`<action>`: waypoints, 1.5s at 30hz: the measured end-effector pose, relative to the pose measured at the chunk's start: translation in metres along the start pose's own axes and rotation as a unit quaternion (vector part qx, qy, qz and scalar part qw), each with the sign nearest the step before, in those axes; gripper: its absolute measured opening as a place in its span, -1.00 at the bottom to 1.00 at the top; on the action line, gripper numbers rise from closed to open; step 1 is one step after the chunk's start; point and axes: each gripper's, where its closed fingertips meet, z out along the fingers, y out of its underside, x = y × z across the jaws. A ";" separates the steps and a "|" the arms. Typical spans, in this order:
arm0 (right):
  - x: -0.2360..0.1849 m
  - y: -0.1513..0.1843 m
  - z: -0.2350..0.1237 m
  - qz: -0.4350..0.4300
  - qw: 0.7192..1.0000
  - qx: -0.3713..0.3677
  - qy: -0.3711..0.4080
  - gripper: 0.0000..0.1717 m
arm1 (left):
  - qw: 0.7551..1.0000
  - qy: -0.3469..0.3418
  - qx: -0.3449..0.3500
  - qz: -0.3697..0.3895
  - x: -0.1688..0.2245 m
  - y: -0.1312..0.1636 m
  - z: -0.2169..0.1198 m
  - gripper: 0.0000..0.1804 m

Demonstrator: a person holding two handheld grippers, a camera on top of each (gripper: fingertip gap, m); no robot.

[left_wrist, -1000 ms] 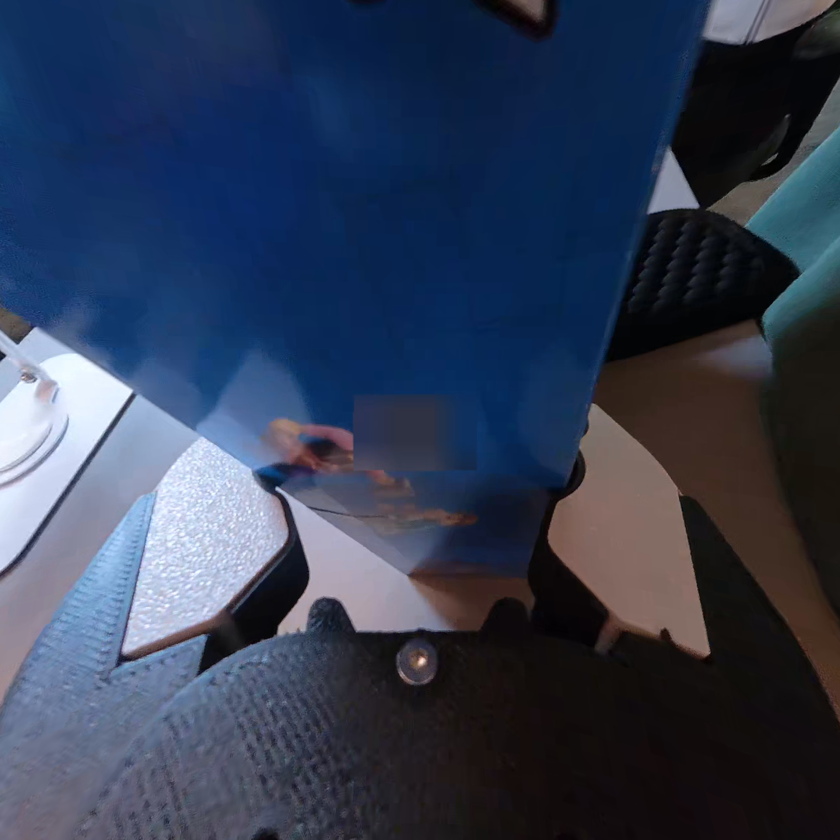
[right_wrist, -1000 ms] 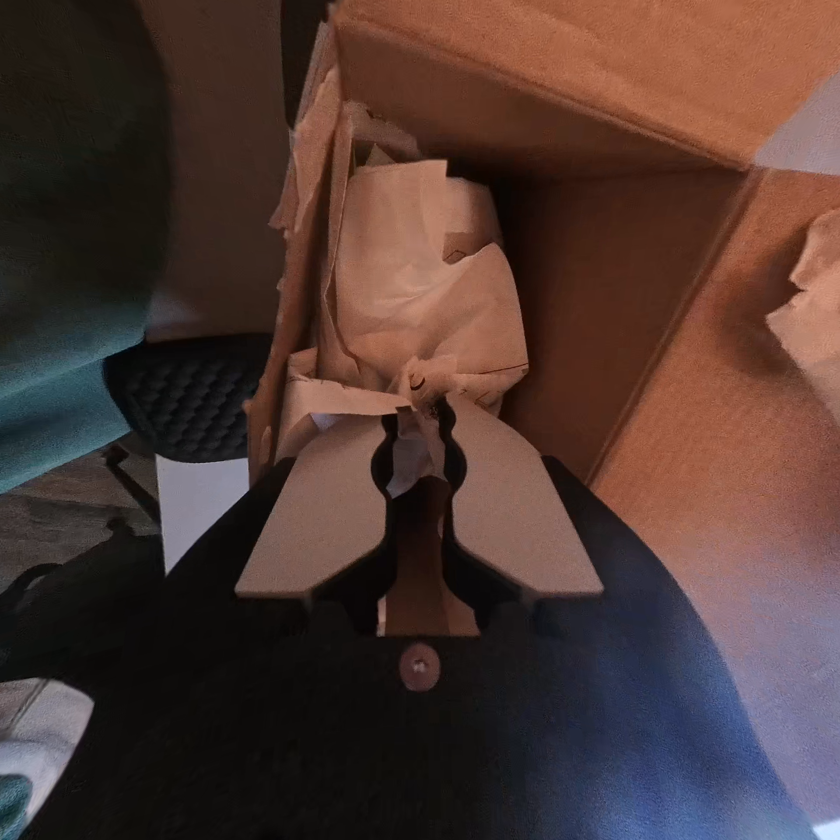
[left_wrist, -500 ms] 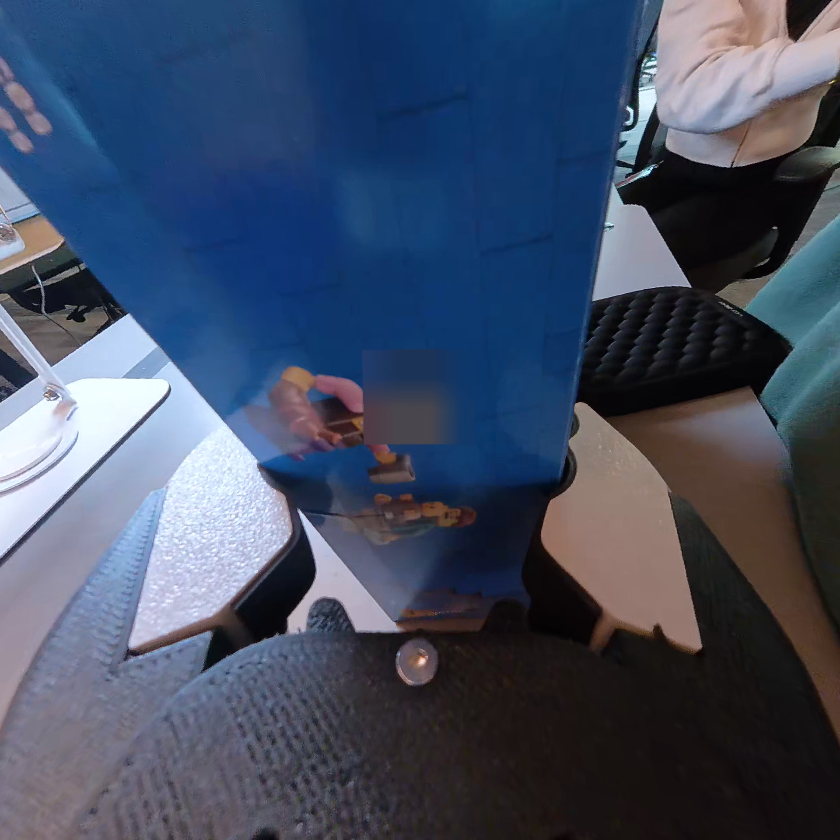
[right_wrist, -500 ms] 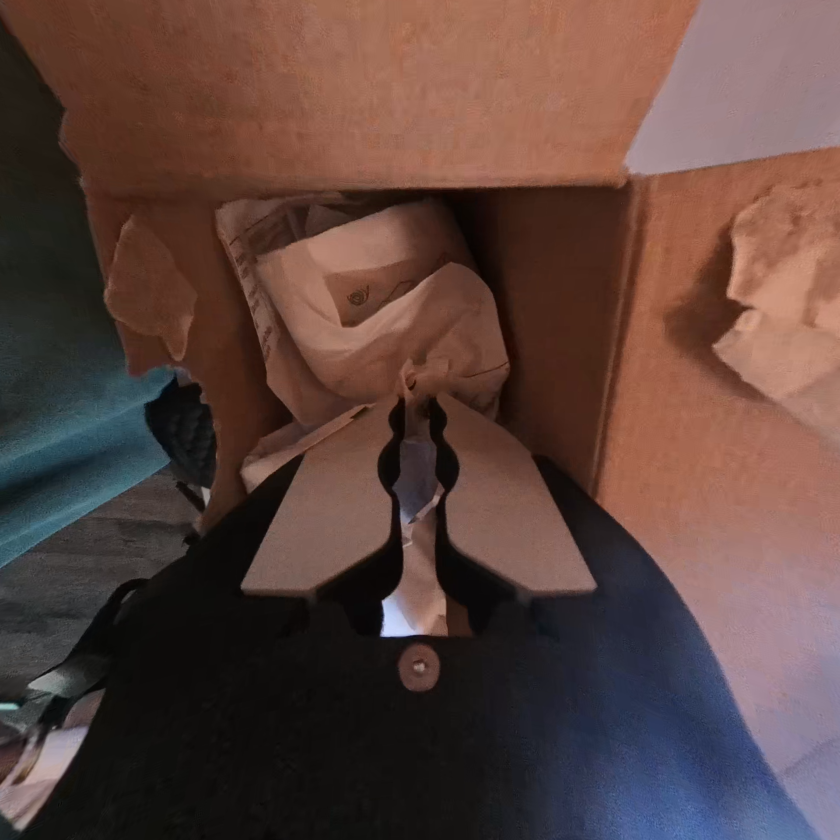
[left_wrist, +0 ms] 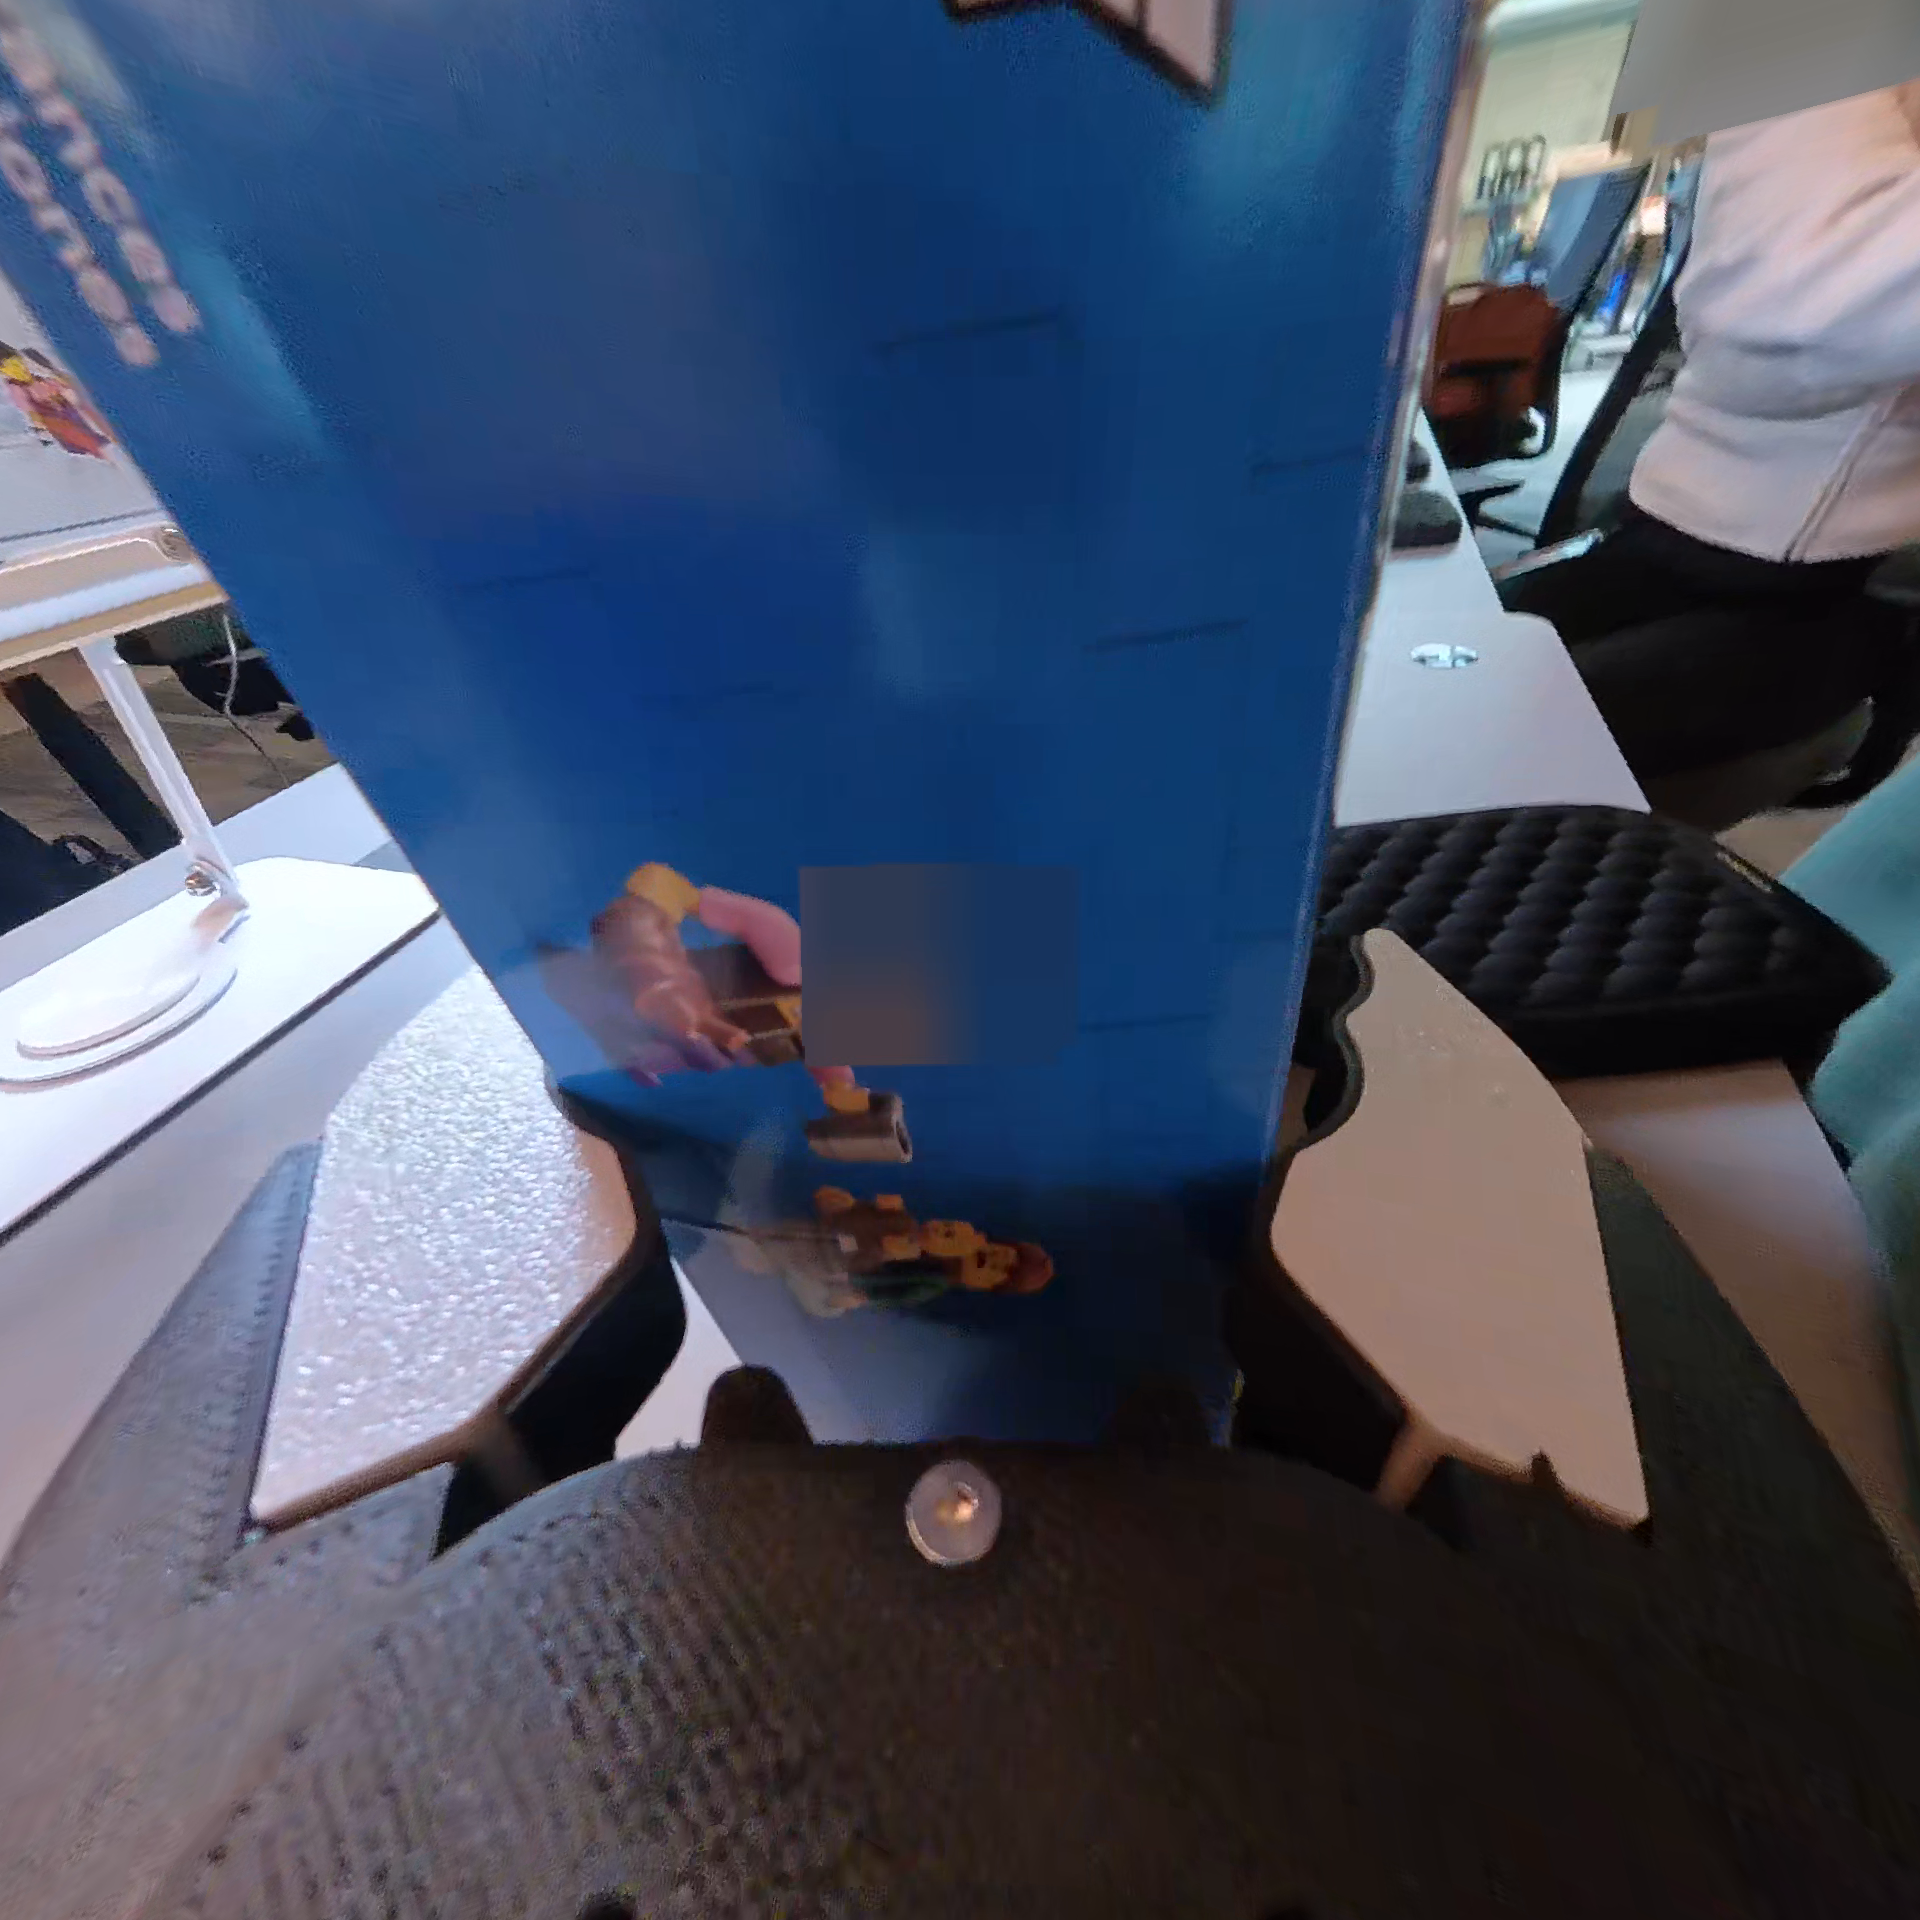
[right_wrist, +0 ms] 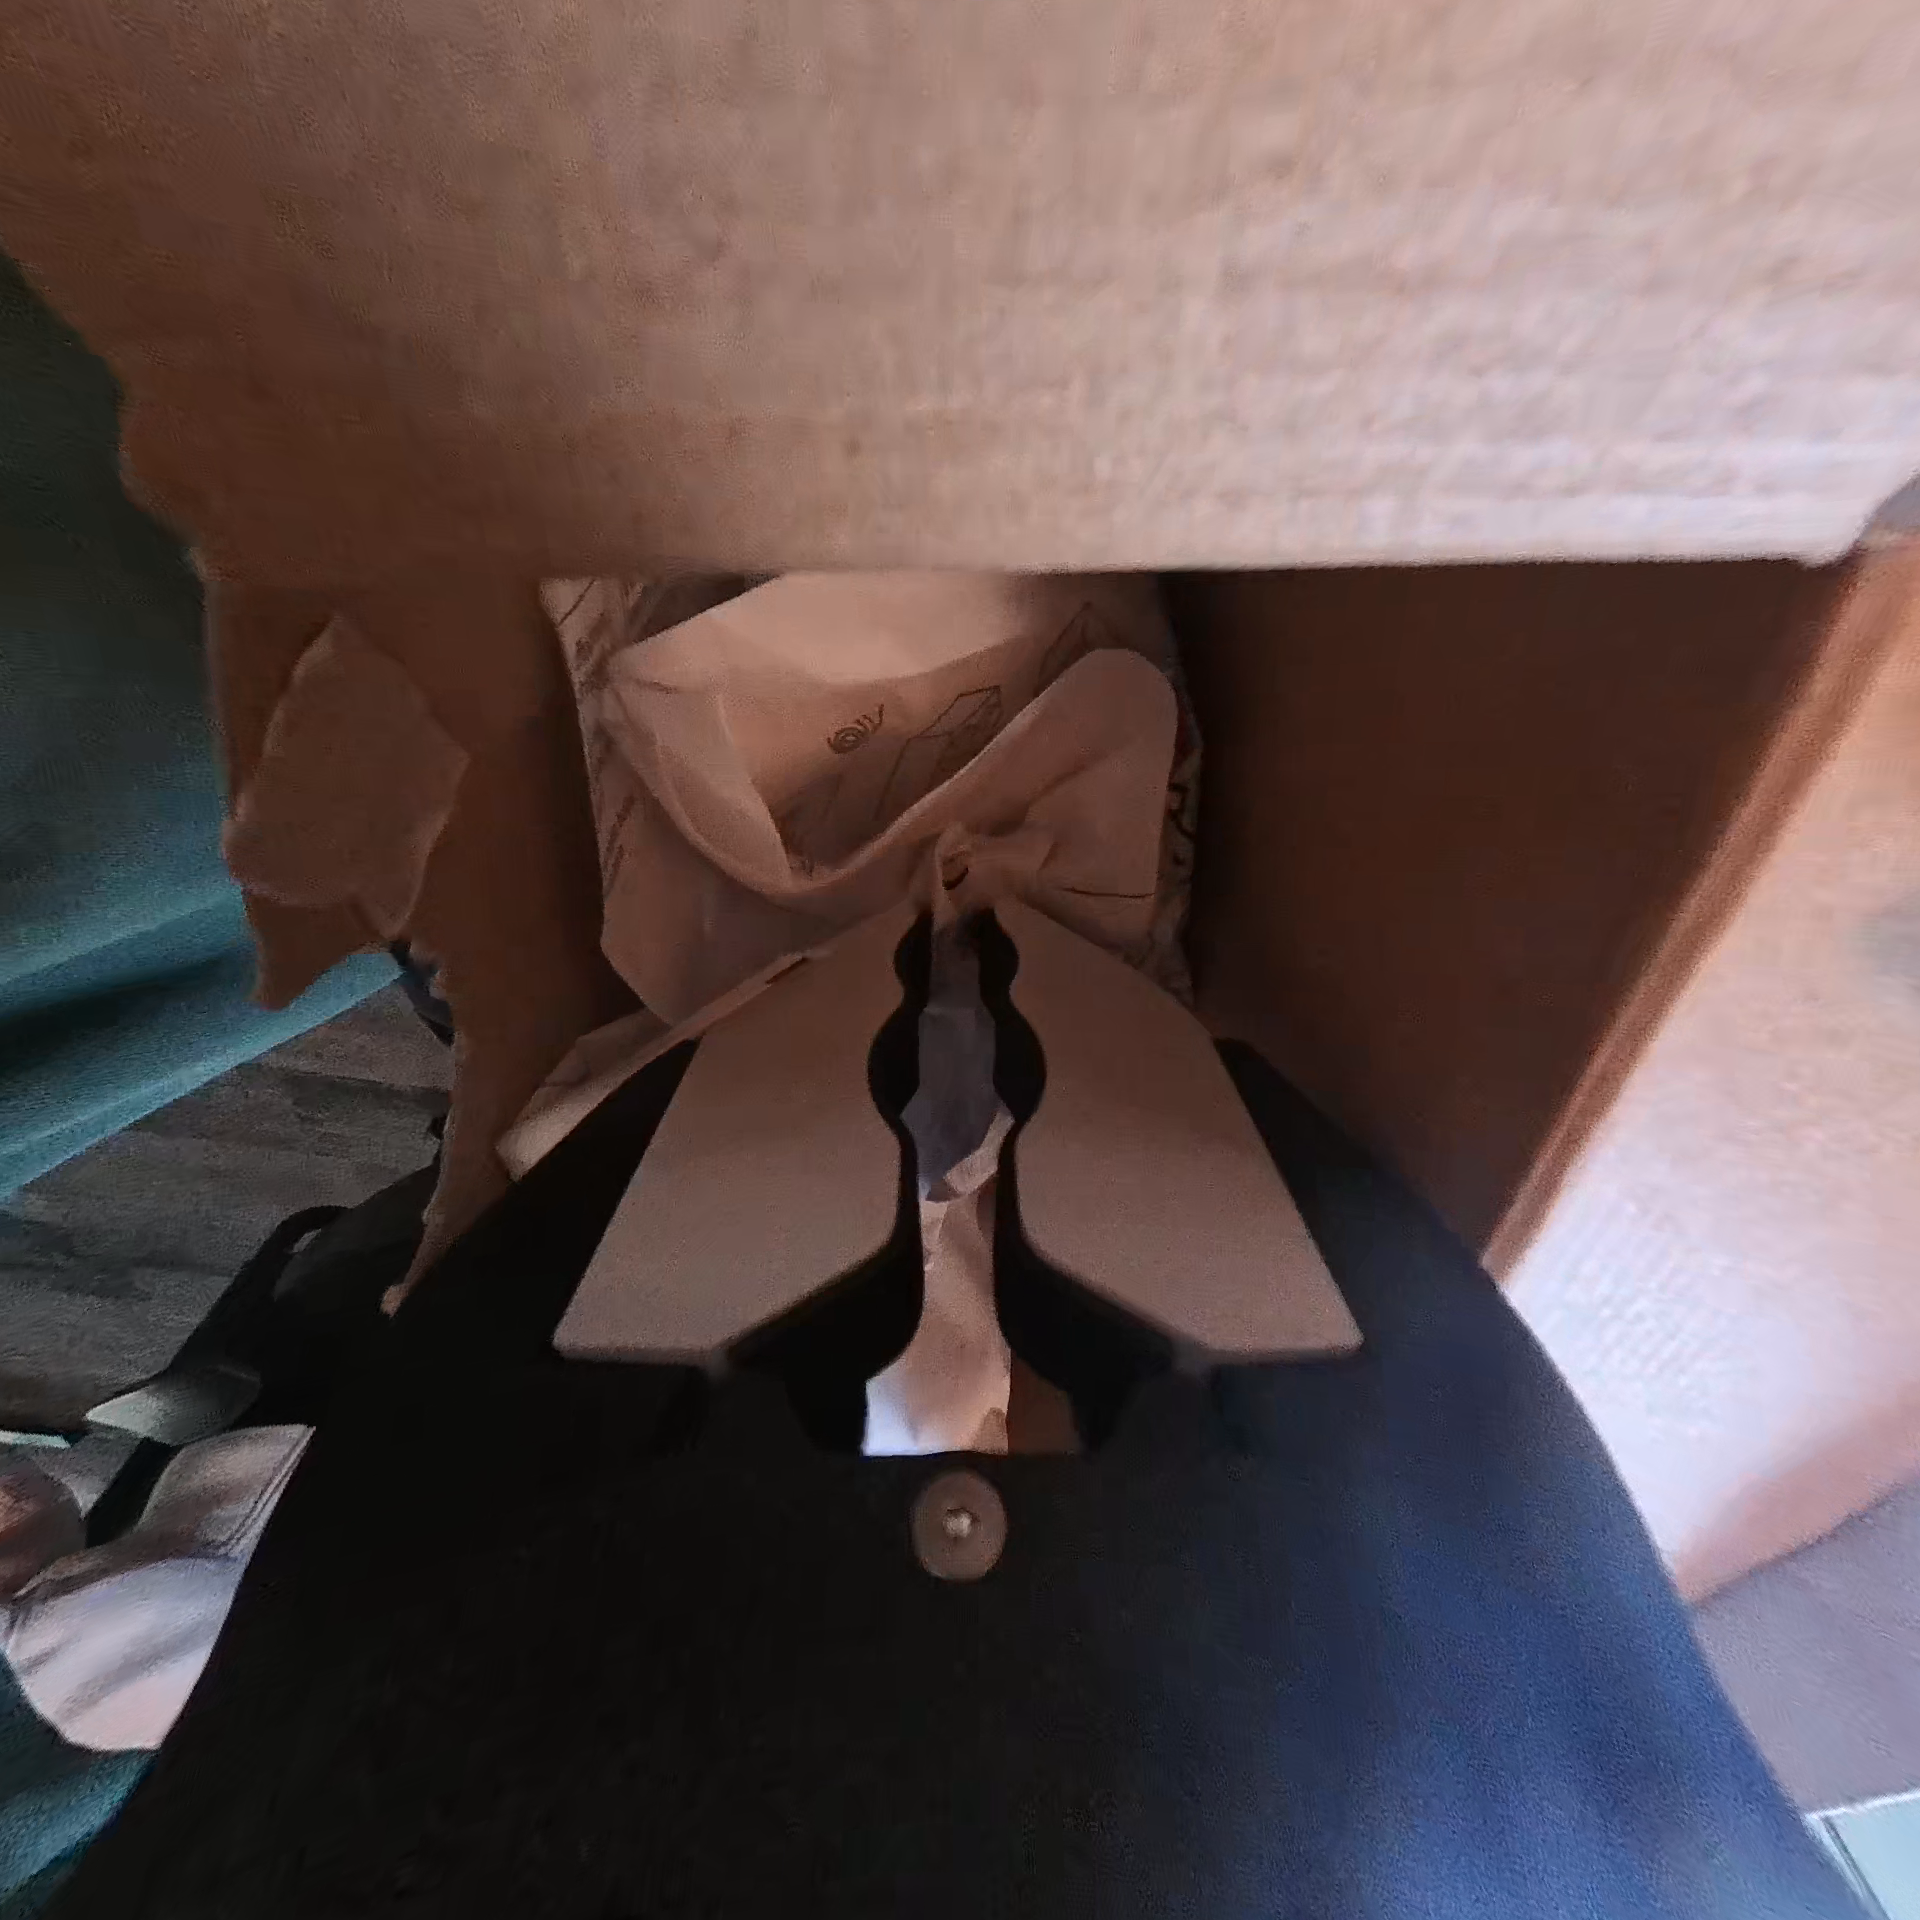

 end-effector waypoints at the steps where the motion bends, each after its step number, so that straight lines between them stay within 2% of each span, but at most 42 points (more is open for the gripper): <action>1: -0.001 0.001 0.000 -0.002 1.000 -0.002 -0.001 -0.89 | 1.000 -0.002 0.008 -0.005 0.000 -0.001 0.000 0.48; 5: -0.001 0.000 -0.011 -0.020 0.999 0.033 0.005 -0.89 | 1.000 -0.006 0.002 0.000 0.000 -0.001 0.002 0.46; 6: 0.001 0.000 -0.018 -0.022 0.998 0.058 0.012 -0.89 | 1.000 -0.002 -0.001 0.002 0.000 0.000 0.003 0.45; 9: 0.010 0.003 -0.054 -0.008 0.985 0.160 0.055 -0.71 | 1.000 0.007 -0.006 0.005 -0.001 0.001 0.002 0.43; 11: 0.014 0.011 -0.088 0.007 0.961 0.255 0.107 -0.67 | 1.000 0.010 -0.009 0.010 -0.002 0.001 0.001 0.38; 13: 0.013 0.028 -0.118 0.024 0.924 0.337 0.176 -0.61 | 1.000 0.009 -0.009 0.011 -0.002 0.002 0.001 0.38; 17: -0.010 0.074 -0.141 0.052 0.836 0.443 0.318 -0.53 | 1.000 0.000 -0.017 0.020 -0.009 0.002 0.008 0.37; 19: -0.023 0.100 -0.129 0.074 0.801 0.458 0.378 -0.52 | 1.000 -0.011 -0.021 0.019 -0.017 0.002 0.018 0.36; 22: -0.027 0.141 -0.086 0.151 0.767 0.455 0.425 -0.49 | 0.998 -0.049 -0.030 0.007 -0.033 0.002 0.044 0.36; 24: -0.018 0.167 -0.046 0.228 0.750 0.467 0.410 -0.47 | 0.996 -0.089 -0.029 -0.003 -0.043 0.000 0.069 0.37; 27: 0.009 0.200 0.021 0.336 0.725 0.485 0.355 -0.33 | 0.990 -0.136 -0.024 -0.016 -0.051 -0.006 0.115 0.33; 30: 0.031 0.214 0.067 0.388 0.706 0.512 0.300 -0.17 | 0.996 -0.086 -0.007 -0.038 -0.034 -0.017 0.165 0.24; 34: 0.044 0.230 0.084 0.417 0.683 0.545 0.251 0.00 | 1.000 -0.009 -0.009 -0.018 -0.011 -0.018 0.211 0.29; 36: 0.041 0.246 0.084 0.436 0.674 0.535 0.263 0.05 | 0.999 0.028 0.008 -0.030 -0.013 -0.020 0.216 0.10; 38: 0.032 0.252 0.080 0.446 0.666 0.524 0.290 0.09 | 0.996 0.069 0.003 -0.059 -0.014 -0.020 0.219 0.08; 43: 0.024 0.228 0.080 0.442 0.675 0.487 0.335 0.29 | 0.997 0.027 -0.017 -0.068 -0.006 -0.021 0.231 0.05; 45: 0.026 0.231 0.087 0.455 0.670 0.482 0.335 0.24 | 0.996 0.053 -0.025 -0.067 -0.006 -0.020 0.224 -0.01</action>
